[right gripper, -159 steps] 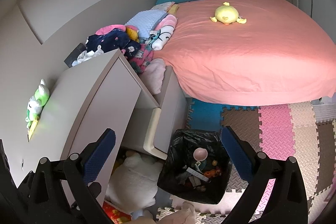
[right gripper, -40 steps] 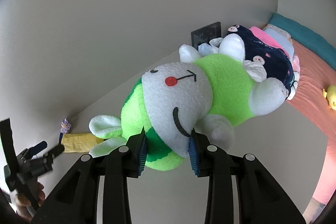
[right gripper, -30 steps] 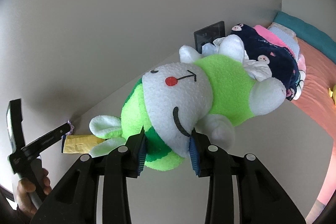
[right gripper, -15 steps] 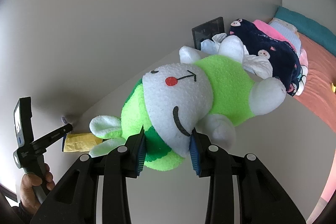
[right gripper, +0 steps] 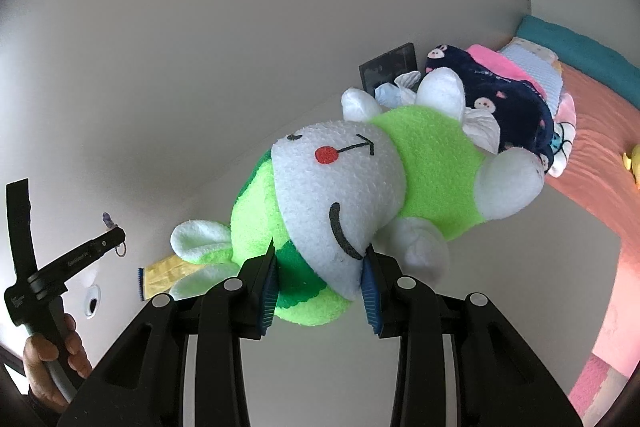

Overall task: Collect trash
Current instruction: 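Carry the flower clip and bunny plush over the black bin and open both tools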

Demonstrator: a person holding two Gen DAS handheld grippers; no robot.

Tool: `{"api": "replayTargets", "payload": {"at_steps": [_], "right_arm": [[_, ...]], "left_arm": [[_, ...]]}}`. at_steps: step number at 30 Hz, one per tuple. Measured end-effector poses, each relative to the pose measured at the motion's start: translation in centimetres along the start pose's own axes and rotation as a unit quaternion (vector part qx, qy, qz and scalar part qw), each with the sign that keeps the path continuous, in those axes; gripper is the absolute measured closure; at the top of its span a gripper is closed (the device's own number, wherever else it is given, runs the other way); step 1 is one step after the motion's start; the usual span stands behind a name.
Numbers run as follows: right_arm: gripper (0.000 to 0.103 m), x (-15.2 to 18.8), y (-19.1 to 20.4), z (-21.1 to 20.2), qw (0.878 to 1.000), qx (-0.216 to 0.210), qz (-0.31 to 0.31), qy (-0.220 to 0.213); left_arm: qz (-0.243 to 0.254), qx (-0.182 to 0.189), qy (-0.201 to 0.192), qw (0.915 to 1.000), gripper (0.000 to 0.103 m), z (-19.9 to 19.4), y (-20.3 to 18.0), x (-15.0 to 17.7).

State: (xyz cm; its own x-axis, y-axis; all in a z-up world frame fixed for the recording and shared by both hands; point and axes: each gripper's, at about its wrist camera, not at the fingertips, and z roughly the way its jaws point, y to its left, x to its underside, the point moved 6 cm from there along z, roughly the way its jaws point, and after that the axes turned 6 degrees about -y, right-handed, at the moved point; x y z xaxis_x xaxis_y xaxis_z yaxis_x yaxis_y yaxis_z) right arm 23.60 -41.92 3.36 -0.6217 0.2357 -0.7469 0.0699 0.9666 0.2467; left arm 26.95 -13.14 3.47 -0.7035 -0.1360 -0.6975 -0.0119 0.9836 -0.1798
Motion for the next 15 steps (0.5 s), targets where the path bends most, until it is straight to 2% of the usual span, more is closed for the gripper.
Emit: {"api": "replayTargets", "payload": {"at_steps": [6, 15], "right_arm": [[0.066, 1.4, -0.4, -3.3, 1.0, -0.001, 0.004, -0.009], [0.066, 4.7, -2.2, -8.0, 1.0, -0.001, 0.018, -0.015]], "left_arm": [[0.014, 0.018, -0.009, 0.9997, 0.086, -0.7, -2.0, 1.3], [0.042, 0.06, -0.006, 0.9973, 0.086, -4.1, -5.7, 6.1]]}}
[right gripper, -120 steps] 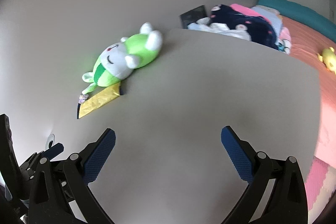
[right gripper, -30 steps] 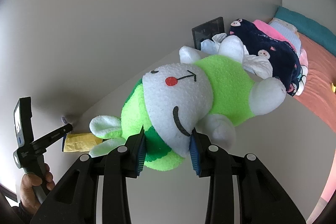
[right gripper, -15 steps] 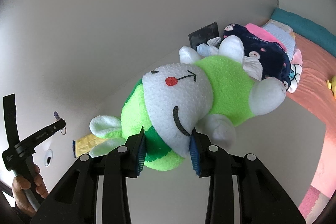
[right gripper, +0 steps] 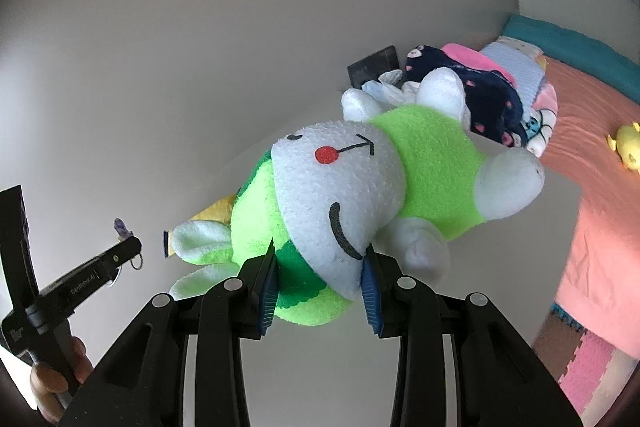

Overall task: Collect trash
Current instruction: 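Carry the flower clip and bunny plush over the black bin and open both tools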

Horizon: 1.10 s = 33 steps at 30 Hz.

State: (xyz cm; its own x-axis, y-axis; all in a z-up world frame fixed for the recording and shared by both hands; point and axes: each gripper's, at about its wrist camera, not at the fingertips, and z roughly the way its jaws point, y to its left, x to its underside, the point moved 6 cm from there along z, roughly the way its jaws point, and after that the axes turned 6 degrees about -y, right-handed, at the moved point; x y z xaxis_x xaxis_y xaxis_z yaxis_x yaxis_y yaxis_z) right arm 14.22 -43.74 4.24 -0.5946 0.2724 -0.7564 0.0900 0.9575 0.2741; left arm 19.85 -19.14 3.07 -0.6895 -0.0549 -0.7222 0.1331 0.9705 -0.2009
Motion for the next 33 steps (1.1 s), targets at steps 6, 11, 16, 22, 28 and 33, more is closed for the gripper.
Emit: {"api": "replayTargets", "payload": {"at_steps": [6, 11, 16, 22, 28, 33], "right_arm": [[0.066, 1.9, -2.5, -3.8, 1.0, 0.007, 0.017, -0.011], [0.066, 3.5, -4.6, -6.8, 0.999, 0.016, 0.027, -0.021], [0.066, 5.4, -7.4, -9.9, 0.998, 0.029, 0.039, -0.03], [0.065, 7.5, -10.8, -13.6, 0.996, 0.047, 0.055, -0.041], [0.065, 9.5, -14.5, -17.3, 0.993, 0.068, 0.076, -0.055], [0.065, 11.2, -18.2, -20.2, 0.989, 0.09, 0.097, -0.064]], "left_arm": [[0.033, 0.014, 0.006, 0.9994, 0.086, -2.1, -3.2, 2.9], [0.052, 0.031, 0.007, 0.9981, 0.086, -3.9, -6.3, 5.4], [0.07, 0.057, 0.009, 0.9959, 0.086, -5.3, -9.6, 8.1], [0.101, 0.083, 0.019, 0.9912, 0.086, -6.4, -14.1, 11.7], [0.139, 0.106, 0.032, 0.984, 0.086, -7.3, -18.8, 15.3], [0.175, 0.122, 0.041, 0.9761, 0.086, -7.8, -23.1, 17.9]]}}
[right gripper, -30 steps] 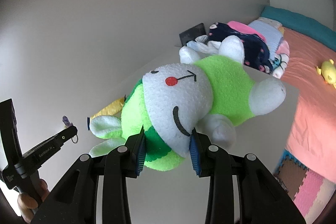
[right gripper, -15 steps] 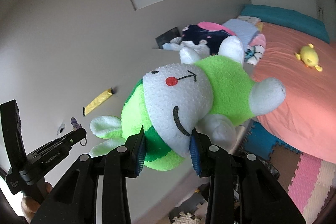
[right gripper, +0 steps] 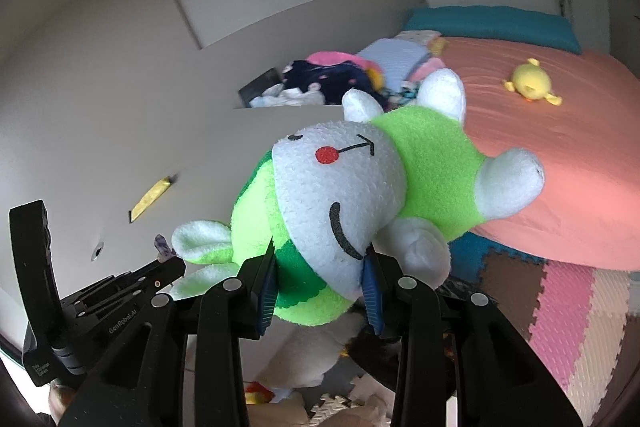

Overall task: Collect trash
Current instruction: 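Carry the flower clip and bunny plush over the black bin and open both tools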

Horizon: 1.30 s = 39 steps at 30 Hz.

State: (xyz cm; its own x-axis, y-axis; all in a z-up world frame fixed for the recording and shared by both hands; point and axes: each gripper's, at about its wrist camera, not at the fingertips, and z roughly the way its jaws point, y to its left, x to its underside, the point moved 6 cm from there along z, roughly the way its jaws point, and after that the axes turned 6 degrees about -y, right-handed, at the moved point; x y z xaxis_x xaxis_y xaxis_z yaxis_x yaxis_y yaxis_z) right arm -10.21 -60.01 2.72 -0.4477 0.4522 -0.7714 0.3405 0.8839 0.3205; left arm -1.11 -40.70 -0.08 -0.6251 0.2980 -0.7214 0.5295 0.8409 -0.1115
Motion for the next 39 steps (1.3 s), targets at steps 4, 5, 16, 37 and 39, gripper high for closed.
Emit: {"api": "replayTargets", "payload": {"at_steps": [4, 5, 16, 37, 39], "right_arm": [[0.065, 0.7, -3.5, -1.2, 1.0, 0.019, 0.013, 0.002], [0.065, 1.0, -4.3, -1.4, 1.0, 0.025, 0.015, 0.004], [0.064, 3.2, -11.2, -1.8, 0.996, 0.074, 0.048, 0.027], [0.002, 2.2, -14.6, 1.3, 0.985, 0.15, 0.076, 0.026], [0.002, 2.1, -14.5, 1.3, 0.986, 0.15, 0.074, 0.023]], "left_arm": [[0.027, 0.017, 0.011, 0.9994, 0.086, 1.1, -3.9, 0.8], [0.033, 0.022, 0.014, 0.9991, 0.086, 1.4, -4.9, 1.0], [0.087, 0.044, 0.052, 0.9939, 0.086, 5.6, -11.2, 2.8], [0.088, 0.003, 0.055, 0.9946, 0.006, 10.4, -10.1, 2.0], [0.087, 0.003, 0.054, 0.9948, 0.006, 10.5, -9.9, 1.9]]}}
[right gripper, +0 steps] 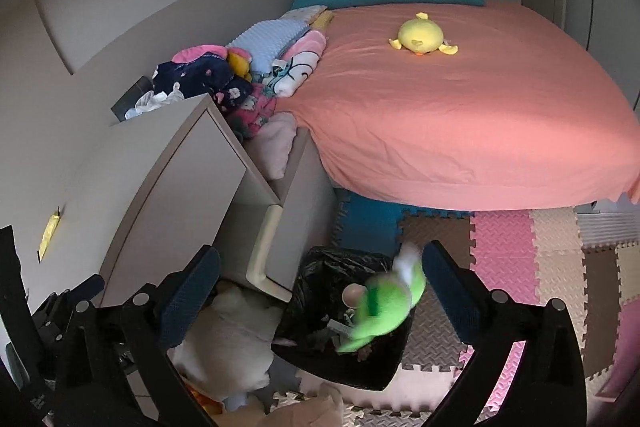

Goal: Collect trash

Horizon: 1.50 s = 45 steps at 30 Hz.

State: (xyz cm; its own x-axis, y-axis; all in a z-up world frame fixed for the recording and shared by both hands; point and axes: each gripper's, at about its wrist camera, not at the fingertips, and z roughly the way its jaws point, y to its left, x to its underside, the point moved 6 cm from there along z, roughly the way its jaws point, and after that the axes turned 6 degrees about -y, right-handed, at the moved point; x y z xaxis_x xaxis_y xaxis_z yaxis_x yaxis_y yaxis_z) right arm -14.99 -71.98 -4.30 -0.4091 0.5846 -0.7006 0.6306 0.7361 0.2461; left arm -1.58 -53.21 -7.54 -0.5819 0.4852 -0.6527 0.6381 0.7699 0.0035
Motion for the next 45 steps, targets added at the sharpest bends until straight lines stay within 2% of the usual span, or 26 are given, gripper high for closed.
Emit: {"api": "replayTargets", "payload": {"at_steps": [24, 35, 45], "right_arm": [[0.002, 0.4, 2.1, -0.3, 1.0, 0.0, -0.016, -0.004], [0.002, 0.4, 4.9, -1.1, 0.999, -0.015, -0.03, -0.009], [0.002, 1.0, 9.8, -1.6, 0.998, -0.04, -0.057, -0.009]], "left_arm": [[-0.003, 0.01, -0.009, 0.9999, 0.006, -1.5, 0.8, 0.1], [-0.006, 0.01, -0.017, 0.9998, 0.006, -3.3, 3.2, -0.2], [-0.035, -0.001, -0.024, 0.9991, 0.006, -5.3, 7.5, 0.5]]}}
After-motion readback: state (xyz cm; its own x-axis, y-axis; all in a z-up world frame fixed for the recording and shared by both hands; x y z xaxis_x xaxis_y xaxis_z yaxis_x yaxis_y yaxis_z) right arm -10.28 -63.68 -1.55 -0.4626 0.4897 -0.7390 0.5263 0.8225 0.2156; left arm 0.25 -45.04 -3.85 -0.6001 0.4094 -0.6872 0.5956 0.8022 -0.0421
